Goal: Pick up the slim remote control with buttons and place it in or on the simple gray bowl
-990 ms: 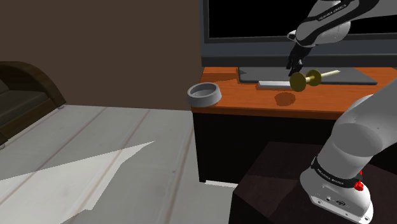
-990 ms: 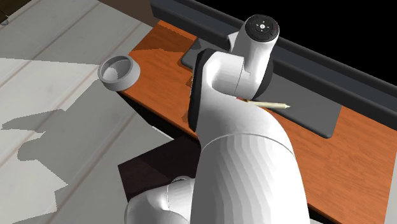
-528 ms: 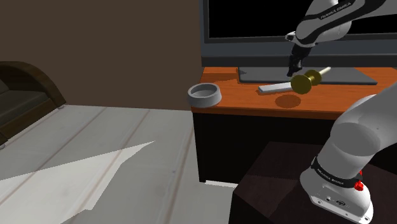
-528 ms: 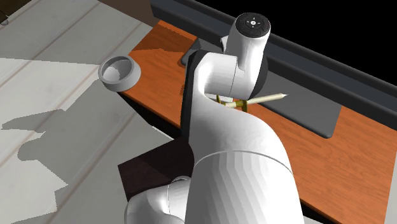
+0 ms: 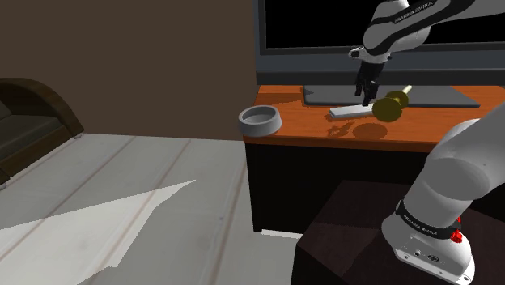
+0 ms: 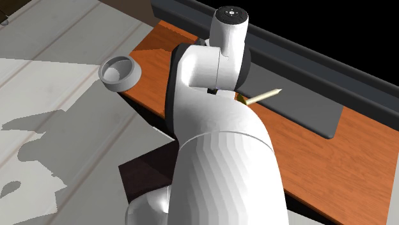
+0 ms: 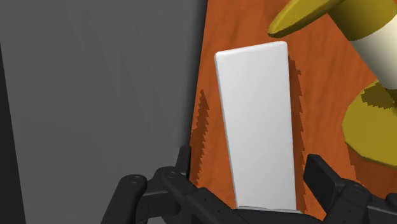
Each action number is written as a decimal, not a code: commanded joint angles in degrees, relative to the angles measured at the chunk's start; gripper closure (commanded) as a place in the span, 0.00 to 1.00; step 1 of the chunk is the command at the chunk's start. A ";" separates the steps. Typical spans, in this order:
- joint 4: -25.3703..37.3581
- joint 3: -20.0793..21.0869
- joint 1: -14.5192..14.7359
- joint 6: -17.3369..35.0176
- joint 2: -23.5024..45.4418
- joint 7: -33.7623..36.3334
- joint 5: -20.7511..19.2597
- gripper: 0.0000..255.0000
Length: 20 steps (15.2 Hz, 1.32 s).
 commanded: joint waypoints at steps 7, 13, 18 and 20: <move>-1.94 -0.24 1.86 1.41 3.36 -0.82 1.61 0.00; -2.64 -0.60 1.96 2.83 4.12 -0.99 1.73 0.00; -2.63 -0.60 1.95 2.81 4.11 -0.99 1.73 1.00; -2.65 -0.63 1.94 2.85 4.13 -1.02 1.72 1.00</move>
